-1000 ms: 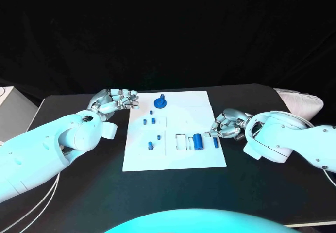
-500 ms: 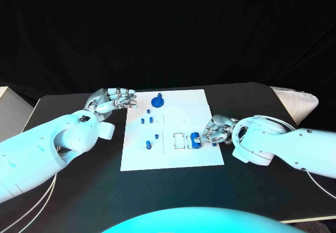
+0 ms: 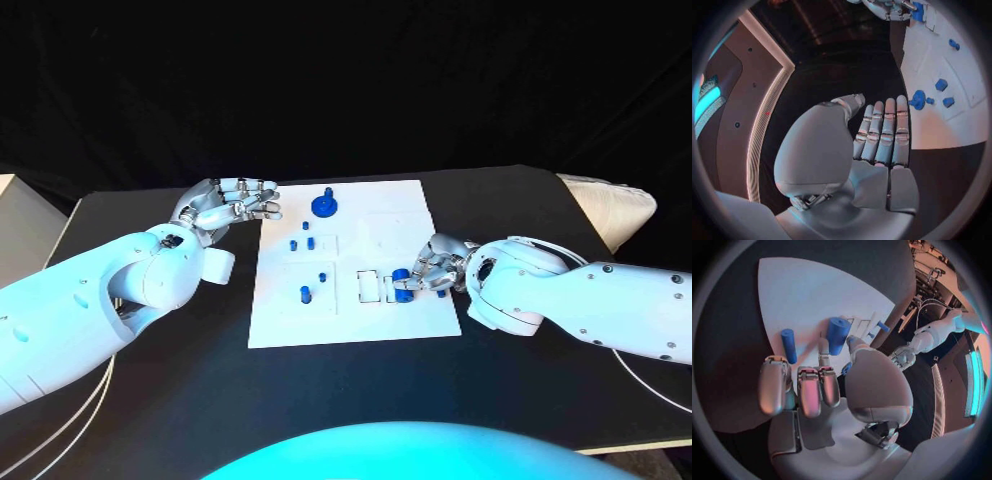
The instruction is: Assemble the parts on the task board
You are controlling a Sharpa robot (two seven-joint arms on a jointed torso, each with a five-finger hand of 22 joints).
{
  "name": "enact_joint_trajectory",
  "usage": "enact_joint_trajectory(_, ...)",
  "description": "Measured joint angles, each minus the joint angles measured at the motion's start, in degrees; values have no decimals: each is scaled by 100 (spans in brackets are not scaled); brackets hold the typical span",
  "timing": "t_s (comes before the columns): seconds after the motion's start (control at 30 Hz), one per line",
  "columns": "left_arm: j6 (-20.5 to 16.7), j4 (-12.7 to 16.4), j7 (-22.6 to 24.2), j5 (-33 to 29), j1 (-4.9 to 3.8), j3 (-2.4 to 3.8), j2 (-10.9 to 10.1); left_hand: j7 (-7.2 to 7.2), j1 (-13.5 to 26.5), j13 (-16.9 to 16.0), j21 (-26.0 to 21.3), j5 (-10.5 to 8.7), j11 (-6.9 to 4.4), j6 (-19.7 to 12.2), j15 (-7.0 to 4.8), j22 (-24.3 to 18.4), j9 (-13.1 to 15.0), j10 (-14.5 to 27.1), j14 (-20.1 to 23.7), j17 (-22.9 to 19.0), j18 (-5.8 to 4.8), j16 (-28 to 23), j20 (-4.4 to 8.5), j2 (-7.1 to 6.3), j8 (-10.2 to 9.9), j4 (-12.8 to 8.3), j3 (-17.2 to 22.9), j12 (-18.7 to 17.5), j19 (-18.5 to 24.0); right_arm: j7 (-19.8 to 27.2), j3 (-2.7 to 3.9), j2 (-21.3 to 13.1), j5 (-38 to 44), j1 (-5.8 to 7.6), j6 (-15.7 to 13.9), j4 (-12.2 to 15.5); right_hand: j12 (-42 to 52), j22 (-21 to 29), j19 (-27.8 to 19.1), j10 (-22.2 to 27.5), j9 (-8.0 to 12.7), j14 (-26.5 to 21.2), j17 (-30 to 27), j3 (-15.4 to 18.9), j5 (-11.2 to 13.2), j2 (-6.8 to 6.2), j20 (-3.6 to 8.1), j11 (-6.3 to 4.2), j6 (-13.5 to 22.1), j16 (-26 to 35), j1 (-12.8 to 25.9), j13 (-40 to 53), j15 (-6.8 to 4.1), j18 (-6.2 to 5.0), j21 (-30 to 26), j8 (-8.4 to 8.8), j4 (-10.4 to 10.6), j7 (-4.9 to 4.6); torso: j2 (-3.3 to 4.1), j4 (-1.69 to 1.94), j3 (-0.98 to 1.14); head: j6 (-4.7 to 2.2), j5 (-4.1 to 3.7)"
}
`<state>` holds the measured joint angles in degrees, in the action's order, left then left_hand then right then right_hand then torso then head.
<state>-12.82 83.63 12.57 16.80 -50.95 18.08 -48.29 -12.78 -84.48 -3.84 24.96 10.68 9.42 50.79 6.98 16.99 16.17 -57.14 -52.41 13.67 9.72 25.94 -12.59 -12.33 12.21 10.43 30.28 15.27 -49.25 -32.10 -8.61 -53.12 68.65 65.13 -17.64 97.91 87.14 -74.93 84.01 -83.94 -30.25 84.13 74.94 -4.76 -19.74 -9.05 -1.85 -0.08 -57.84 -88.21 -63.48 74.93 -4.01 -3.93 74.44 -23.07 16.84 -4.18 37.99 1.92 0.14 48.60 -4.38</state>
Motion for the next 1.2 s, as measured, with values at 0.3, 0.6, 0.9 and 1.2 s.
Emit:
enact_joint_trajectory(0.3,0,1,-9,-2,0,0,-18,0,0,0,0,0,0,0,0,-7,0,0,0,0,0,0,0,0,0,0,0,0,0,-34,7,136,287,-64,19,-128,-22,1,0,1,-30,-20,0,93,56,24,0,0,22,0,-27,0,-20,0,17,-24,-14,22,1,-8,0,24,26)
enact_joint_trajectory(0.6,0,-1,-25,-3,0,0,-25,0,0,0,0,0,0,0,0,-8,-6,0,0,5,0,-23,0,0,0,17,-16,0,0,-41,17,174,459,-84,44,-150,-52,2,0,1,-73,-21,-1,195,18,22,0,0,42,0,-241,-1,-20,-1,22,-47,-21,42,-4,-18,-1,38,33)
enact_joint_trajectory(0.9,1,-2,-38,-4,0,0,-26,0,0,0,0,0,0,0,0,-12,-5,0,0,5,0,-23,0,0,0,16,-16,0,0,-42,30,194,553,-84,96,-159,-77,2,0,2,-110,-21,-1,317,-536,-63,0,1,132,-22,-548,-1,-20,-1,62,-69,-14,10,-5,-21,-3,34,10)
enact_joint_trajectory(1.2,1,-3,-46,-4,0,-1,-27,0,0,0,1,0,0,0,0,-11,-5,0,0,4,0,-23,0,0,-1,16,-16,0,0,-40,49,191,644,-68,113,-173,-124,3,0,2,-33,-20,-2,136,-1211,-277,-1,2,168,-22,-1127,-1,-18,-1,89,12,160,-24,-5,-21,-4,26,-8)
